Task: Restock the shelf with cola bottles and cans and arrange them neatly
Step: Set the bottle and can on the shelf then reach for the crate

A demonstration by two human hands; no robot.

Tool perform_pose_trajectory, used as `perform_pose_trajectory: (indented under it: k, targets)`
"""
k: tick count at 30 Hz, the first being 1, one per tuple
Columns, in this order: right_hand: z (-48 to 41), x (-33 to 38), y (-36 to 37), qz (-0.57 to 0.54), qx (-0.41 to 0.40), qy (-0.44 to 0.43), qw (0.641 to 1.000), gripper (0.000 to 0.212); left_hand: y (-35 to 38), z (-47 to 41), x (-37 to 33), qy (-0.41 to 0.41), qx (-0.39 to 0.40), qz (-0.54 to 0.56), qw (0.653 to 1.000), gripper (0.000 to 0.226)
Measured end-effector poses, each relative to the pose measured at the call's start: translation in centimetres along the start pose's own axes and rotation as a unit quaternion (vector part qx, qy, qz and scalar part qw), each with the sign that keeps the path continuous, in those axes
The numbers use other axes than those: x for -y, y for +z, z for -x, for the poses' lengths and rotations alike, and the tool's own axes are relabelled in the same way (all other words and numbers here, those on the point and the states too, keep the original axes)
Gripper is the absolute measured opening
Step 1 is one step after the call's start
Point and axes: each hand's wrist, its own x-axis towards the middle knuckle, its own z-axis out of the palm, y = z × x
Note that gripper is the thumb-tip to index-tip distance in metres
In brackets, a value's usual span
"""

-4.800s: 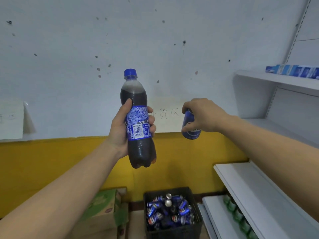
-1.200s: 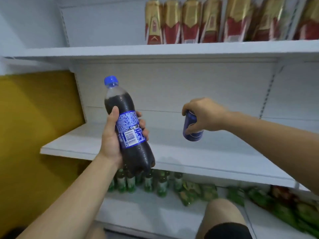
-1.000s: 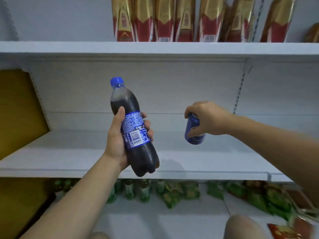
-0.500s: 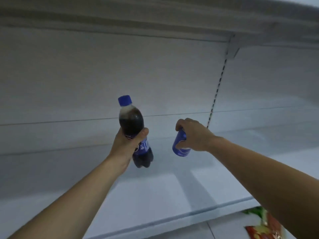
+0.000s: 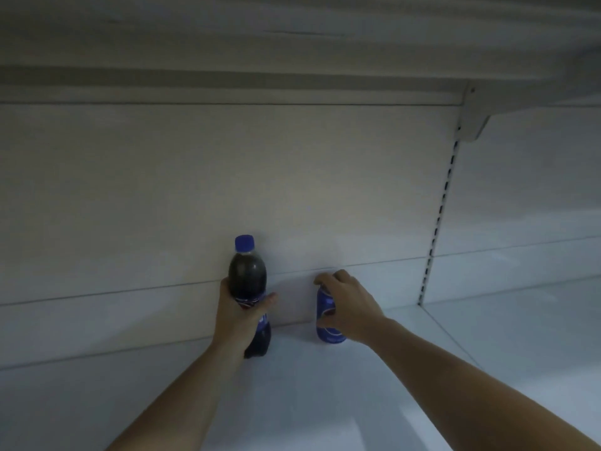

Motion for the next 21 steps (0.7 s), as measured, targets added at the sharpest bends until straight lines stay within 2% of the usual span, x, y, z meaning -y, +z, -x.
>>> perform_pose_trajectory:
  k: [4, 8, 11, 13, 18, 21]
  targets:
    - [1.9, -0.3, 0.0, -0.015, -0.064, 0.027, 0.997, 0.081, -0.4, 0.9, 0.7, 0.017, 0.019, -0.042, 0.999, 0.082]
    - [4.4, 1.2, -1.8, 0.006, -0.117, -0.023, 0.993, 0.064, -3.8, 1.9, -0.8, 0.014, 0.015, -0.033, 0.999, 0.099]
    - [6.4, 3.3, -2.8, 0.011, -0.141, -0.080, 0.987, 0.049, -7.0, 4.1, -3.5, 0.003, 0.001, 0.014, 1.000, 0.070]
    - [7.6, 5.8, -4.2, 0.007, -0.157, -0.106, 0.982, 0.046, -9.3, 5.9, -6.2, 0.014, 0.011, 0.028, 0.999, 0.055]
    - [11.8, 15.0, -8.1, -0.017, -0.077, -0.163, 0.983, 0.066, -17.5, 11.6, -12.7, 0.072, 0.015, -0.008, 0.997, 0.066]
    - [15.1, 20.9, -9.1, -0.034, -0.047, -0.235, 0.970, 0.072, -23.5, 17.7, -16.1, 0.086, -0.024, -0.008, 0.996, 0.073]
